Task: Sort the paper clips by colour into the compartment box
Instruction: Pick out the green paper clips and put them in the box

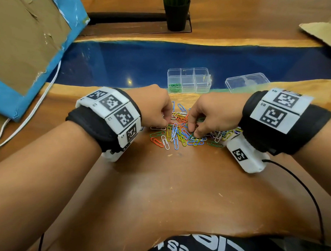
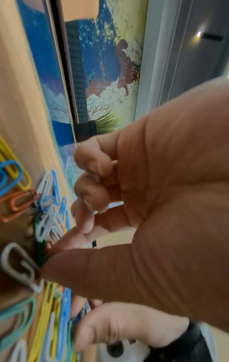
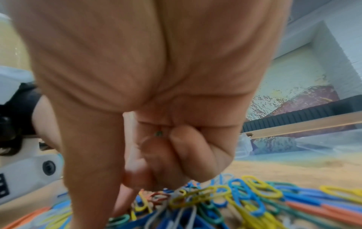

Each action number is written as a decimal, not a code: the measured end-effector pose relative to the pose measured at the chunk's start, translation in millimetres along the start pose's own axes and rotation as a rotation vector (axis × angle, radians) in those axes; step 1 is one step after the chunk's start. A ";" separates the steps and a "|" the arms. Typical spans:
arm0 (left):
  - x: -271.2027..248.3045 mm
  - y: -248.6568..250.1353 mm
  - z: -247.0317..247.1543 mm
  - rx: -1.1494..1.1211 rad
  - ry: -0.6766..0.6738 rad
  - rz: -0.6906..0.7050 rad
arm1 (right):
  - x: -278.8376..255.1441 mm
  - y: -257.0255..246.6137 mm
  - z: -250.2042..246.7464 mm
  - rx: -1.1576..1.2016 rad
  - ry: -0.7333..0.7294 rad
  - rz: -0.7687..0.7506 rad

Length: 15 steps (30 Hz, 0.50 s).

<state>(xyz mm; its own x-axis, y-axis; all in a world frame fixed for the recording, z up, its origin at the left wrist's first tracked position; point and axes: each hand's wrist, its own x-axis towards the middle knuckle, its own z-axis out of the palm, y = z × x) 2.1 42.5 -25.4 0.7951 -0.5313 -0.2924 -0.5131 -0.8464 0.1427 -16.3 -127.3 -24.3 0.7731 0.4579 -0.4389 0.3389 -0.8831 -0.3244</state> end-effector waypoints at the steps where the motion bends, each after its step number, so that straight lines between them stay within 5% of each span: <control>1: -0.7 -0.7 0.5 -0.013 -0.001 -0.006 | -0.1 0.1 0.3 -0.002 0.000 -0.001; 15: -9.6 -8.9 -4.7 -0.142 0.010 -0.042 | -2.8 0.5 0.9 0.012 0.060 0.018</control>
<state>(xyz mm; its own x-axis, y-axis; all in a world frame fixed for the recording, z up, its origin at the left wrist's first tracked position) 0.5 55.0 -19.4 0.8185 -0.4953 -0.2913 -0.4291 -0.8640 0.2633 -18.7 -128.9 -23.9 0.8102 0.4343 -0.3936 0.3181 -0.8898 -0.3272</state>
